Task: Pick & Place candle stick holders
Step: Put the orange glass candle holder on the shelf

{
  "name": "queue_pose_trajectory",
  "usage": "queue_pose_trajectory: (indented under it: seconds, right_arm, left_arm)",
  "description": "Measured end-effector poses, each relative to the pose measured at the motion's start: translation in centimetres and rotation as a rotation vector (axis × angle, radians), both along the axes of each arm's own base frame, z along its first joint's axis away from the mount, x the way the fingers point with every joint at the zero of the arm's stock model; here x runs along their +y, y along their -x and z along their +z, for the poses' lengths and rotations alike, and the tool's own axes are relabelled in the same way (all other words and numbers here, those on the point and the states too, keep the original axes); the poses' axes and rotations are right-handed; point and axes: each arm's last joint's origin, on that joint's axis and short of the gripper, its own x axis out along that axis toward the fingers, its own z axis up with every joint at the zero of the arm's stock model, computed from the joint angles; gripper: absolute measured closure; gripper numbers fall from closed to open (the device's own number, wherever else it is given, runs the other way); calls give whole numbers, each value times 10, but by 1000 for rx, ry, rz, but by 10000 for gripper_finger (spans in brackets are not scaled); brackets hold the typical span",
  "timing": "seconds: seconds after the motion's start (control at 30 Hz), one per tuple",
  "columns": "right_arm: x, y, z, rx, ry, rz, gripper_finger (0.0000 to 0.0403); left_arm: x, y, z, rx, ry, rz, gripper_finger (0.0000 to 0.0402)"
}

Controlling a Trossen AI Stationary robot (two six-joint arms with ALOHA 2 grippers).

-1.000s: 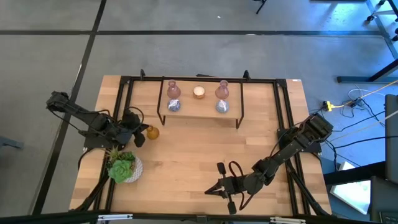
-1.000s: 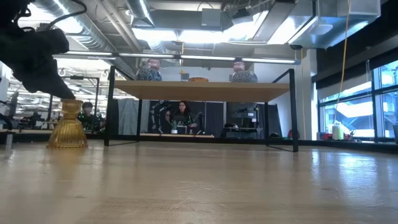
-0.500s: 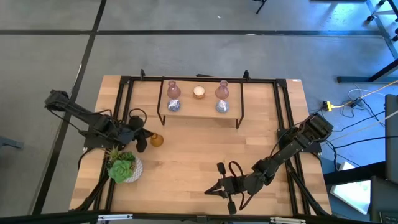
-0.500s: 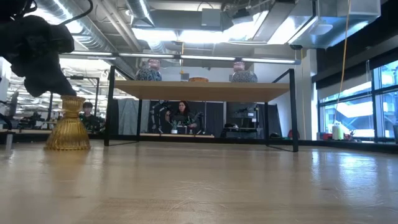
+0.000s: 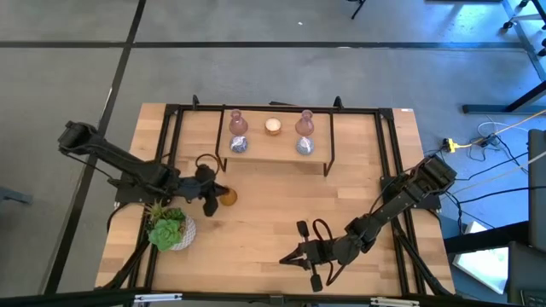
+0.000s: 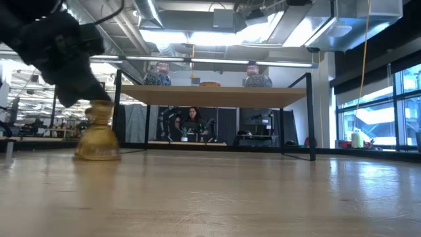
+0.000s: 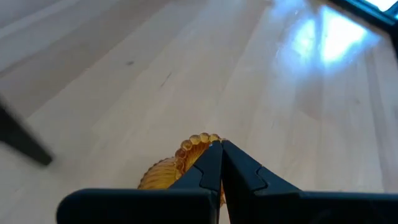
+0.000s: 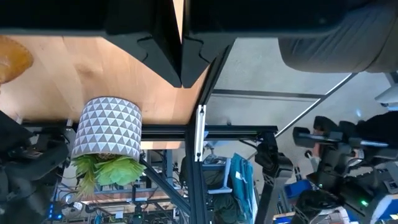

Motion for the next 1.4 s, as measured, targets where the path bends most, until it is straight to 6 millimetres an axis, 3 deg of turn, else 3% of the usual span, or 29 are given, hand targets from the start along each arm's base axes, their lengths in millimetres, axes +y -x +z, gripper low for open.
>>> queue_pose_trajectory:
  seconds: [0.27, 0.47, 0.87, 1.0, 1.13, 1.2, 1.4]
  right_arm:
    - [-1, 1, -4, 42, 15, -6, 397]
    - [-2, 2, -10, 98, 38, -11, 397]
    - [-9, 8, -29, 271, 83, -122, 397]
    - [-10, 11, -35, 331, 75, -145, 397]
    - [-11, 14, -39, 383, 57, -176, 397]
    - [-11, 17, -41, 387, 52, -229, 397]
    - [-7, 28, -42, 332, 66, -403, 397]
  left_arm:
    - [6, -29, -3, -100, 32, -80, 400]
    - [7, -58, 0, -66, 39, -121, 400]
    - [-15, -140, 7, -22, 18, -240, 400]
    - [-27, -159, 7, -24, -12, -286, 400]
    - [-39, -161, 17, -36, -112, -278, 400]
    - [-49, -158, 36, -102, -171, -263, 400]
    - [-95, -123, 87, -312, -397, -183, 400]
